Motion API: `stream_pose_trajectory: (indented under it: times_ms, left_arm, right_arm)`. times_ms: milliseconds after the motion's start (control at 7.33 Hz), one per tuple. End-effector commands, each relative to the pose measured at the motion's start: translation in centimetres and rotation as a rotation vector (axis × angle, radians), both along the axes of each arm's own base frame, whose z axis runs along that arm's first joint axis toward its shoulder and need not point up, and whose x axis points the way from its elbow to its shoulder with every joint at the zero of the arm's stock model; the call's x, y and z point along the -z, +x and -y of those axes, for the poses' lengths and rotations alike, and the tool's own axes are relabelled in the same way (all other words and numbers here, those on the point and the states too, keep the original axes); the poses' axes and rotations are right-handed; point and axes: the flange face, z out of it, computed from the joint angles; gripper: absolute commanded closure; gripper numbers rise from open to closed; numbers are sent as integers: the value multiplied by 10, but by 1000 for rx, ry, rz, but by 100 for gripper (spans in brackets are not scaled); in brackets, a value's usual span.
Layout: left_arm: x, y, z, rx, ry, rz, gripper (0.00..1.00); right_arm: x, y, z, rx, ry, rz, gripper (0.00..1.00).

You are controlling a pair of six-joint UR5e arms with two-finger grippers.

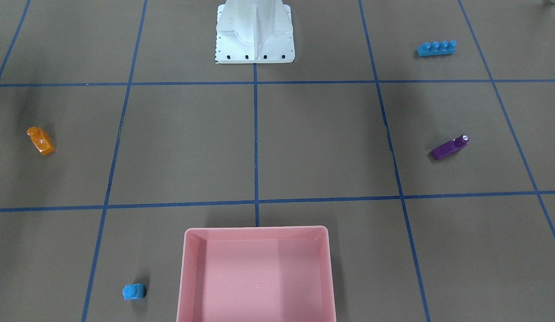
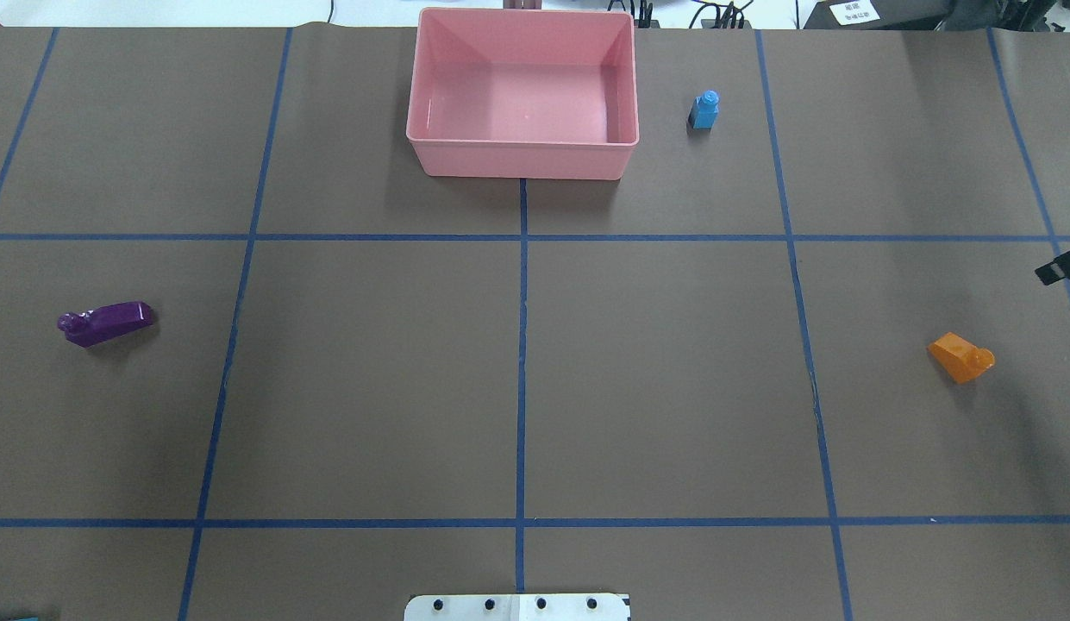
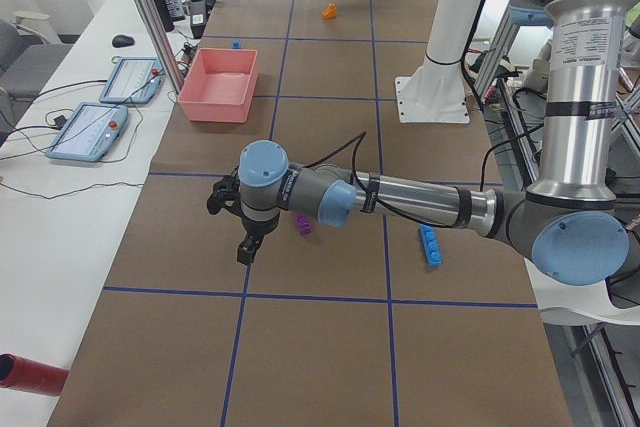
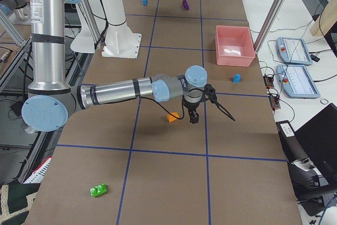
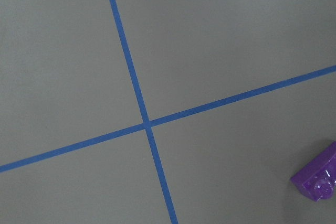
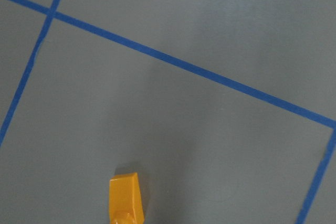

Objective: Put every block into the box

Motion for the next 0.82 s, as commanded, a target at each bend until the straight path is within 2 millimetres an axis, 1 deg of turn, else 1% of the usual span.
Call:
stream_pose_trajectory:
  times_ms: [0, 136, 273, 409, 682]
  left_arm:
    - [-1, 0, 1, 0, 4, 0, 0]
    - [1, 0, 2, 0, 7, 0, 0]
    - [0, 0, 2, 0, 5, 0, 0]
    - [-1, 0, 2, -2, 4, 0, 0]
    - [-2, 0, 2, -2, 3, 0, 0]
  right_arm:
    - [-14, -47, -32, 101, 58, 15, 0]
    - [-20, -69, -39, 115, 18, -5, 0]
    - [-22, -90, -46, 95, -63, -12, 0]
    - [-31, -102, -49, 107, -72, -42, 0]
    - [-53, -111, -50, 119, -96, -76, 0]
